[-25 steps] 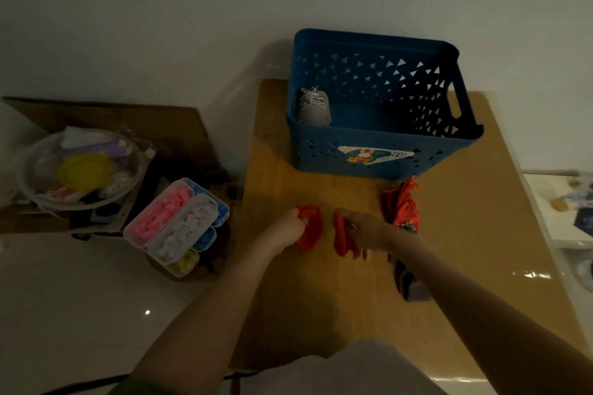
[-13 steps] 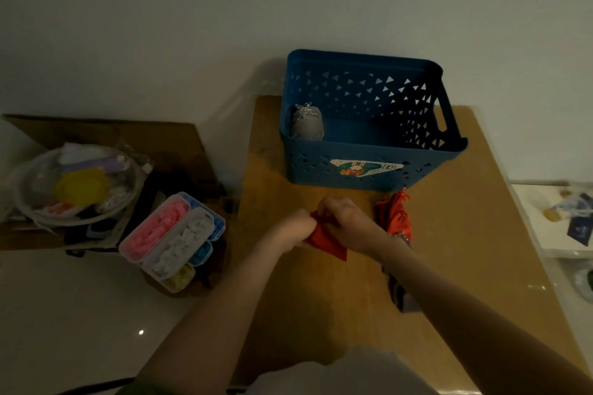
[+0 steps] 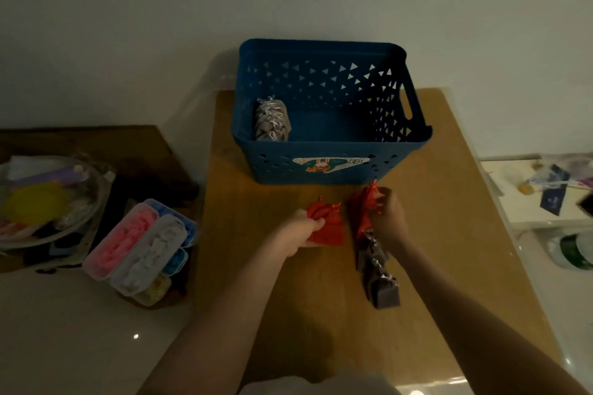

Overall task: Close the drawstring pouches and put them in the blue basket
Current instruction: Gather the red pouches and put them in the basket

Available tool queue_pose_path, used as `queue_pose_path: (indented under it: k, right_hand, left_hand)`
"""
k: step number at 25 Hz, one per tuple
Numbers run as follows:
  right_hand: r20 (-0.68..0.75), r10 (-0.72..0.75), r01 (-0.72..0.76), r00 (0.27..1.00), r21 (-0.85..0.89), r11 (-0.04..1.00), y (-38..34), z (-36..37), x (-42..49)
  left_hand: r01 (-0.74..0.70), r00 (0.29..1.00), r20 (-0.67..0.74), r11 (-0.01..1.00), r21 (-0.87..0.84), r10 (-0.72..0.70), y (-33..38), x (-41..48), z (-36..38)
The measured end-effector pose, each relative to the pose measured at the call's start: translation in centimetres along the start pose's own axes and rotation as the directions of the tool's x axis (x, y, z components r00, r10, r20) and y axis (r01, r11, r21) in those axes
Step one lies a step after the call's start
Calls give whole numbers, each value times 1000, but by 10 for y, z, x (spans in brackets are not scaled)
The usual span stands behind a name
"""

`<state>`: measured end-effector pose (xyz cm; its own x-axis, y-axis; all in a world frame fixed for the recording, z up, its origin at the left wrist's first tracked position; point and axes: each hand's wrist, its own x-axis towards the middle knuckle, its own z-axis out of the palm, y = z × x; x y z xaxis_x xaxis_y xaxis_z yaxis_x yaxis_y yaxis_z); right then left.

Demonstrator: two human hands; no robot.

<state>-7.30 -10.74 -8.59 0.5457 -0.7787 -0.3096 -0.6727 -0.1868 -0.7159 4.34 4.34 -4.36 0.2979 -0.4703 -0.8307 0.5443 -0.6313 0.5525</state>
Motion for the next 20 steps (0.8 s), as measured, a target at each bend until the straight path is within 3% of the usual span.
queue_pose_path:
  k: [2,4,9,11,13,16,18,20]
  right_hand:
    - [-5,211,-210,978,-103,972,29,-3,21]
    - [91,290,-284,953,-69,956,44,1,34]
    - [164,185,-154,969,-182,971,59,21,56]
    - [175,136,-131,975,-38,991,49,17,54]
    - [249,85,-154,965,273,950,37,4,44]
    - [401,-96,-221,911,671,708,19,-14,26]
    - [484,-195,-286,853,746,601,5,-13,16]
    - [519,-227,-287,824,729,622,-13,-6,6]
  left_hand:
    - [85,995,71,982,-167,-74,3,3,4]
    - [109,993,68,974,-196,-98,1,9,5]
    - [84,986,-121,972,-221,-113,-1,26,9]
    - [62,969,-220,971,-233,-115,1,34,10]
    - [32,950,-297,973,-228,-100,1,38,11]
    - [17,914,-404,997,-75,-46,-2,46,13]
    - [-19,914,-405,999,41,34,-2,44,18]
    - [-118,936,-336,993,-11,107,1,39,21]
